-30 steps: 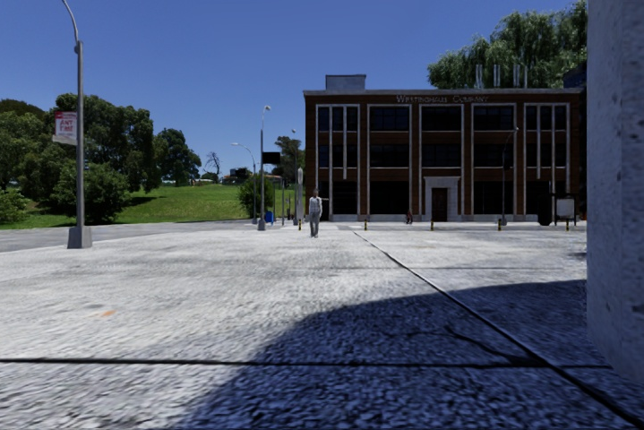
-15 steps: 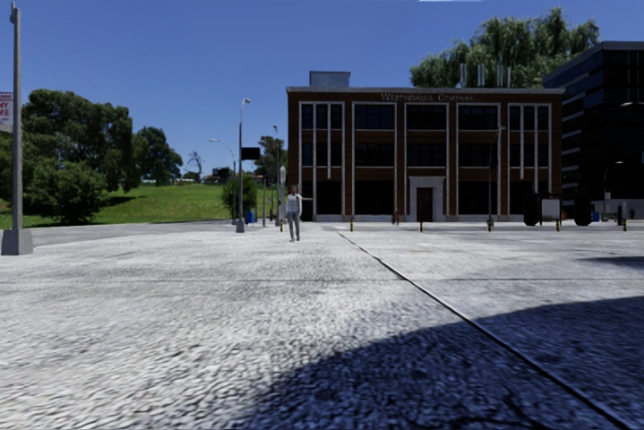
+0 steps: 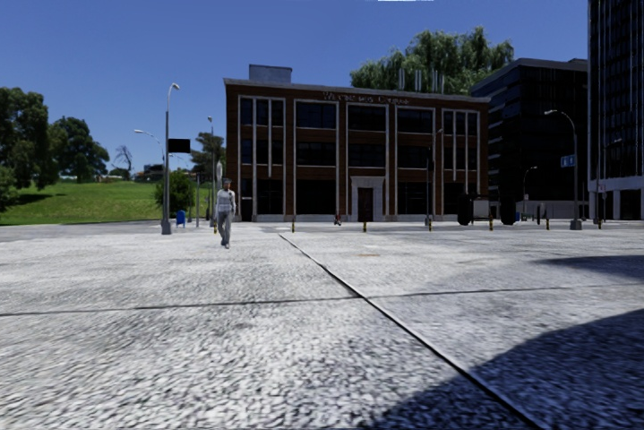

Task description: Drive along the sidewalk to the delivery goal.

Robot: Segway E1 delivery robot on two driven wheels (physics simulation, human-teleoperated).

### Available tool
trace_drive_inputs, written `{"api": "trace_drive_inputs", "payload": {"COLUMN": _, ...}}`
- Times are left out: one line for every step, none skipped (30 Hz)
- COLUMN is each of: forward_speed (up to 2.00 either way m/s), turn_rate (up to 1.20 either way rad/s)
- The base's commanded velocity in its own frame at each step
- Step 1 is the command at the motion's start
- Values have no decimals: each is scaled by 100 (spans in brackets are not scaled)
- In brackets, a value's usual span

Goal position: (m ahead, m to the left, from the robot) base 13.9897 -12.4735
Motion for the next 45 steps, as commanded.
{"api": "trace_drive_inputs", "payload": {"forward_speed": 200, "turn_rate": -48}}
{"api": "trace_drive_inputs", "payload": {"forward_speed": 200, "turn_rate": -48}}
{"api": "trace_drive_inputs", "payload": {"forward_speed": 200, "turn_rate": -48}}
{"api": "trace_drive_inputs", "payload": {"forward_speed": 200, "turn_rate": -48}}
{"api": "trace_drive_inputs", "payload": {"forward_speed": 200, "turn_rate": -48}}
{"api": "trace_drive_inputs", "payload": {"forward_speed": 200, "turn_rate": -48}}
{"api": "trace_drive_inputs", "payload": {"forward_speed": 200, "turn_rate": -48}}
{"api": "trace_drive_inputs", "payload": {"forward_speed": 200, "turn_rate": -48}}
{"api": "trace_drive_inputs", "payload": {"forward_speed": 200, "turn_rate": -48}}
{"api": "trace_drive_inputs", "payload": {"forward_speed": 200, "turn_rate": -48}}
{"api": "trace_drive_inputs", "payload": {"forward_speed": 200, "turn_rate": -48}}
{"api": "trace_drive_inputs", "payload": {"forward_speed": 200, "turn_rate": -48}}
{"api": "trace_drive_inputs", "payload": {"forward_speed": 200, "turn_rate": -48}}
{"api": "trace_drive_inputs", "payload": {"forward_speed": 200, "turn_rate": -48}}
{"api": "trace_drive_inputs", "payload": {"forward_speed": 200, "turn_rate": -48}}
{"api": "trace_drive_inputs", "payload": {"forward_speed": 200, "turn_rate": -48}}
{"api": "trace_drive_inputs", "payload": {"forward_speed": 200, "turn_rate": -48}}
{"api": "trace_drive_inputs", "payload": {"forward_speed": 200, "turn_rate": -48}}
{"api": "trace_drive_inputs", "payload": {"forward_speed": 200, "turn_rate": -48}}
{"api": "trace_drive_inputs", "payload": {"forward_speed": 200, "turn_rate": -48}}
{"api": "trace_drive_inputs", "payload": {"forward_speed": 200, "turn_rate": -48}}
{"api": "trace_drive_inputs", "payload": {"forward_speed": 200, "turn_rate": -48}}
{"api": "trace_drive_inputs", "payload": {"forward_speed": 200, "turn_rate": -48}}
{"api": "trace_drive_inputs", "payload": {"forward_speed": 200, "turn_rate": -48}}
{"api": "trace_drive_inputs", "payload": {"forward_speed": 200, "turn_rate": -48}}
{"api": "trace_drive_inputs", "payload": {"forward_speed": 200, "turn_rate": -48}}
{"api": "trace_drive_inputs", "payload": {"forward_speed": 200, "turn_rate": -48}}
{"api": "trace_drive_inputs", "payload": {"forward_speed": 200, "turn_rate": -48}}
{"api": "trace_drive_inputs", "payload": {"forward_speed": 200, "turn_rate": -48}}
{"api": "trace_drive_inputs", "payload": {"forward_speed": 200, "turn_rate": -48}}
{"api": "trace_drive_inputs", "payload": {"forward_speed": 200, "turn_rate": -48}}
{"api": "trace_drive_inputs", "payload": {"forward_speed": 200, "turn_rate": -48}}
{"api": "trace_drive_inputs", "payload": {"forward_speed": 200, "turn_rate": -48}}
{"api": "trace_drive_inputs", "payload": {"forward_speed": 200, "turn_rate": -48}}
{"api": "trace_drive_inputs", "payload": {"forward_speed": 200, "turn_rate": -48}}
{"api": "trace_drive_inputs", "payload": {"forward_speed": 200, "turn_rate": -48}}
{"api": "trace_drive_inputs", "payload": {"forward_speed": 200, "turn_rate": -48}}
{"api": "trace_drive_inputs", "payload": {"forward_speed": 200, "turn_rate": -48}}
{"api": "trace_drive_inputs", "payload": {"forward_speed": 200, "turn_rate": -48}}
{"api": "trace_drive_inputs", "payload": {"forward_speed": 200, "turn_rate": -48}}
{"api": "trace_drive_inputs", "payload": {"forward_speed": 200, "turn_rate": -48}}
{"api": "trace_drive_inputs", "payload": {"forward_speed": 200, "turn_rate": -48}}
{"api": "trace_drive_inputs", "payload": {"forward_speed": 200, "turn_rate": -48}}
{"api": "trace_drive_inputs", "payload": {"forward_speed": 200, "turn_rate": -48}}
{"api": "trace_drive_inputs", "payload": {"forward_speed": 200, "turn_rate": -48}}
